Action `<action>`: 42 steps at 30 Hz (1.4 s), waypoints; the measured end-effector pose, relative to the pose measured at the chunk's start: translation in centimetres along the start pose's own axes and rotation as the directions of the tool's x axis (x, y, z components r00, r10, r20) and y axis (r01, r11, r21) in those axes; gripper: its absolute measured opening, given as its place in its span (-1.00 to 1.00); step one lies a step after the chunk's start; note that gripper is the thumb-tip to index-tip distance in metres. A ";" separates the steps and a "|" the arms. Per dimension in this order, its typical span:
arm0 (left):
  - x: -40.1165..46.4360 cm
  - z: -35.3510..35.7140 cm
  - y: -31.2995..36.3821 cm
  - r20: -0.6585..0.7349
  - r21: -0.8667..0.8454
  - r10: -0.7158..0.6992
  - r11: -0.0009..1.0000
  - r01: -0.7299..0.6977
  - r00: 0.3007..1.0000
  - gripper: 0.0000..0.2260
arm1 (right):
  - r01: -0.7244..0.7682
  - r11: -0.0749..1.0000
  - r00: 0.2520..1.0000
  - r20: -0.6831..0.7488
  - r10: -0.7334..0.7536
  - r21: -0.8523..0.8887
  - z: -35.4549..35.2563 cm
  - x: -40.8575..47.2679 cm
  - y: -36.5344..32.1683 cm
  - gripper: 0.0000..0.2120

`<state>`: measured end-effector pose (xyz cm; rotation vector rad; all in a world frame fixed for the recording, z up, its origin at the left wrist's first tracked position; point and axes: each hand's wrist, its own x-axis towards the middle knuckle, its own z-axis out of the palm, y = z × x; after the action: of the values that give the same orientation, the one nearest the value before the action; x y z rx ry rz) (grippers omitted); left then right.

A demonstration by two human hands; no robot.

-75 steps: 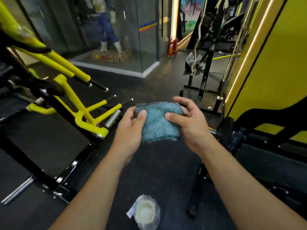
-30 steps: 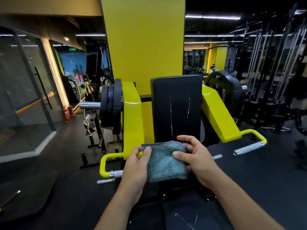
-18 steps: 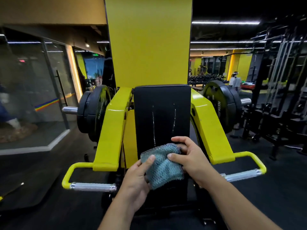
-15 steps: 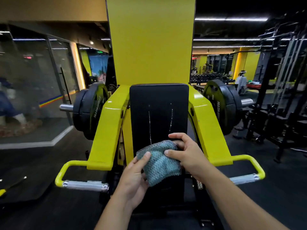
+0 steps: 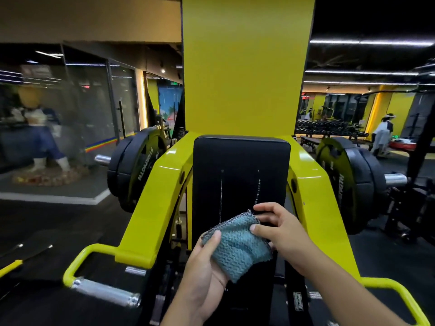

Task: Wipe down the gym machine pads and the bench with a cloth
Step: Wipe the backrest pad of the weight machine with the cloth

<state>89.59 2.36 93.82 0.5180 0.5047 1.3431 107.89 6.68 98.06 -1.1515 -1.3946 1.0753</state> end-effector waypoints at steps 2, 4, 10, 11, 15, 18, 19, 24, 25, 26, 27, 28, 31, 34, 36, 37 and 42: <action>1.5 0.0 -0.5 0.068 -0.049 -0.045 0.998 0.049 0.997 -0.59 | 0.002 1.000 1.000 -0.010 -0.002 -0.022 -0.3 1.5 -0.1 -0.64; 2.7 0.5 -0.8 0.118 -0.089 -0.064 0.993 0.075 0.991 -0.60 | 0.019 0.998 1.000 -0.020 -0.020 -0.055 -0.5 3.1 -0.1 -0.64; 5.6 0.6 -0.8 0.014 -0.209 -0.058 0.976 0.059 0.998 -0.65 | 0.018 0.985 0.999 0.053 -0.009 -0.170 -0.2 7.8 -0.2 -0.64; 6.3 0.4 -0.4 0.000 -0.226 -0.043 0.973 0.042 0.999 -0.65 | 0.027 0.978 0.997 0.076 -0.012 -0.206 -0.1 8.7 -0.3 -0.64; 9.3 -0.5 0.2 -0.127 -0.234 0.050 0.969 -0.079 0.991 -0.64 | 0.056 0.964 0.989 0.144 -0.018 -0.259 -0.3 12.0 -1.0 -0.66; 11.3 -0.3 0.3 -0.281 -0.197 0.176 0.952 -0.236 0.944 -0.70 | 0.208 0.936 0.973 0.158 -0.168 -0.285 -1.8 14.7 -3.1 -0.68; 12.2 0.0 0.4 -0.332 -0.163 0.223 0.944 -0.288 0.917 -0.74 | 0.304 0.887 0.951 0.166 -0.261 -0.347 -2.5 15.7 -3.9 -0.70; 17.4 2.7 0.1 -0.324 0.334 0.572 0.815 -0.474 0.754 -0.81 | 0.604 0.479 0.764 0.290 -0.577 -0.637 -6.1 20.6 -6.5 -0.75; 18.6 3.4 0.1 -0.266 0.463 0.640 0.741 -0.487 0.721 -0.78 | 0.630 0.361 0.719 0.340 -0.607 -0.687 -6.8 22.0 -6.5 -0.72; 19.9 4.0 0.0 -0.205 0.560 0.693 0.662 -0.498 0.691 -0.77 | 0.647 0.244 0.676 0.395 -0.622 -0.722 -7.3 23.4 -6.3 -0.69; 21.2 4.5 -0.1 -0.151 0.627 0.734 0.589 -0.509 0.662 -0.75 | 0.656 0.142 0.642 0.448 -0.623 -0.742 -7.7 24.8 -5.9 -0.65; 22.5 5.0 -0.2 -0.109 0.679 0.761 0.527 -0.511 0.640 -0.74 | 0.658 0.053 0.615 0.495 -0.614 -0.751 -8.1 26.1 -5.4 -0.63; 25.8 5.7 -1.0 -0.001 0.812 0.788 0.360 -0.459 0.615 -0.67 | 0.657 -0.119 0.542 0.576 -0.611 -0.744 -8.9 28.8 -4.5 -0.57; 27.0 4.7 -2.3 0.128 0.928 0.793 0.116 -0.355 0.595 -0.54 | 0.638 -0.231 0.464 0.606 -0.647 -0.735 -9.0 29.6 -3.4 -0.54; 27.4 3.9 -2.5 0.208 0.971 0.769 -0.087 -0.223 0.604 -0.49 | 0.606 -0.331 0.406 0.639 -0.653 -0.723 -9.1 30.1 -2.5 -0.52; 27.6 3.6 -2.5 0.254 0.967 0.758 -0.204 -0.152 0.601 -0.48 | 0.590 -0.382 0.386 0.664 -0.641 -0.711 -9.3 30.4 -2.2 -0.51; 28.7 2.2 -1.1 0.417 0.894 0.718 -0.435 -0.109 0.557 -0.49 | 0.593 -0.578 0.298 0.820 -0.488 -0.560 -10.3 31.6 -2.5 -0.41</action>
<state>96.25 30.41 93.63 2.1022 2.0799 1.6526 116.03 37.89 106.39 -0.5412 -2.4644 -1.3002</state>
